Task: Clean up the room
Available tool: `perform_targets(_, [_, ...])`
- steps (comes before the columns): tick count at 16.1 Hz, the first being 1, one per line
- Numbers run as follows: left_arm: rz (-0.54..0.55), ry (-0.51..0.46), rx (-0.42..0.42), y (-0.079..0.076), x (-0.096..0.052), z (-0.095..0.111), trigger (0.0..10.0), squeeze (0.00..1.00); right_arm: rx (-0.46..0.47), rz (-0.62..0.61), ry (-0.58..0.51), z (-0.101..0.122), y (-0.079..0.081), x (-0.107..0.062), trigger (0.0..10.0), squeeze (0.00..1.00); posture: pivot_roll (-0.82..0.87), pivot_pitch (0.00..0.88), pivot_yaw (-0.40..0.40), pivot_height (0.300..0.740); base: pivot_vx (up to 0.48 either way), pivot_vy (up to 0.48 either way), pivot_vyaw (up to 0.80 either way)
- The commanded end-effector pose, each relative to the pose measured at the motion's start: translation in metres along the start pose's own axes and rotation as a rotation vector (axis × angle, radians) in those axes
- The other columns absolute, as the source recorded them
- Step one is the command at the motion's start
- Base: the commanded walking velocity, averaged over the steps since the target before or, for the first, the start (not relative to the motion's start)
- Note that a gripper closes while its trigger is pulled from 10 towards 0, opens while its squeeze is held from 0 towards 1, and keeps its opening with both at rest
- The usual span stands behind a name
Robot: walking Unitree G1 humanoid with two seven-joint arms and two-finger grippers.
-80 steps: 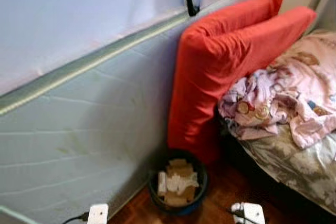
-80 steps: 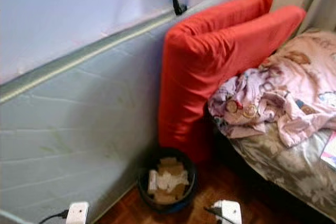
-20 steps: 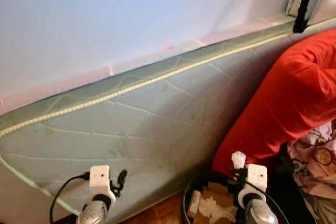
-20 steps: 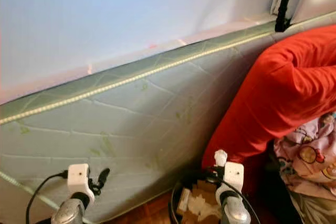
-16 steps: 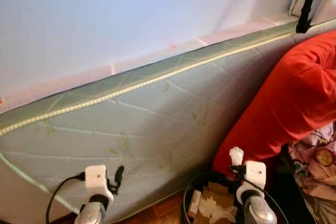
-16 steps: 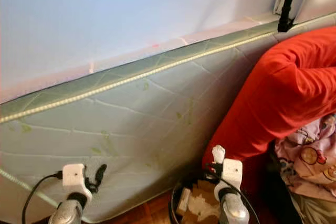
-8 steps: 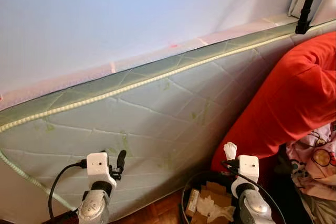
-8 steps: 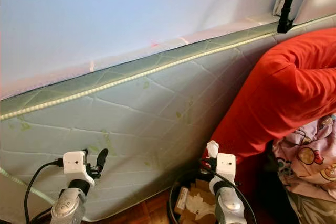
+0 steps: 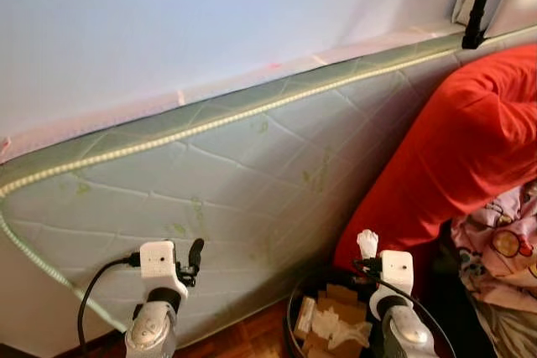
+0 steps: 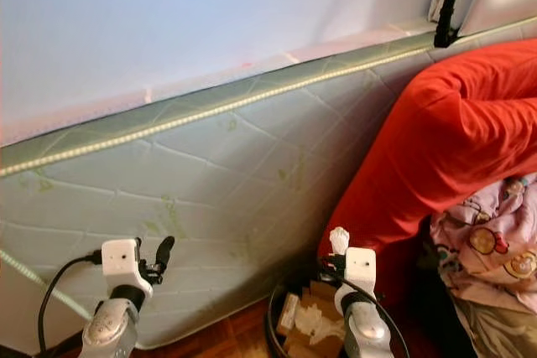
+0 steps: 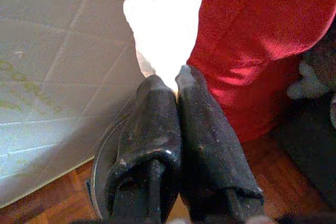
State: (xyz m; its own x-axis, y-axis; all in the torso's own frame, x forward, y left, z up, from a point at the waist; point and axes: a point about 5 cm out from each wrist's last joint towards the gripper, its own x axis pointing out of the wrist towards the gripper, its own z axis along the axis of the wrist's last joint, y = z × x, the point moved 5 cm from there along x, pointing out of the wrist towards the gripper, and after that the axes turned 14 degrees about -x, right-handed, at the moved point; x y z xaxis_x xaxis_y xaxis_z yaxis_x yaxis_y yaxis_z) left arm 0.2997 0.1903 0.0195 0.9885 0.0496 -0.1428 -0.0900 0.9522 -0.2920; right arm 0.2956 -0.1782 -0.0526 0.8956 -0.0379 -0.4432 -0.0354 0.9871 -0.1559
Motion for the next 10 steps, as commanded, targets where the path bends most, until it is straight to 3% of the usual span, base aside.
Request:
perform_targets(1, [0.008, 0.007, 0.004, 0.0008, -0.0015, -0.0002, 10.0, 0.0, 0.007, 0.021, 0.018, -0.0015, 0.0037, 0.001, 10.0, 0.0, 0.0, 0.05, 0.005, 0.701, 0.0, 0.0, 0.0])
perform_targets(10, [0.02, 0.025, 0.009, 0.0031, -0.002, -0.0001, 10.0, 0.0, 0.002, 0.026, 0.002, 0.0009, 0.0069, 0.0008, 10.0, 0.0, 0.0, 0.055, 0.004, 0.701, 0.0, 0.0, 0.0])
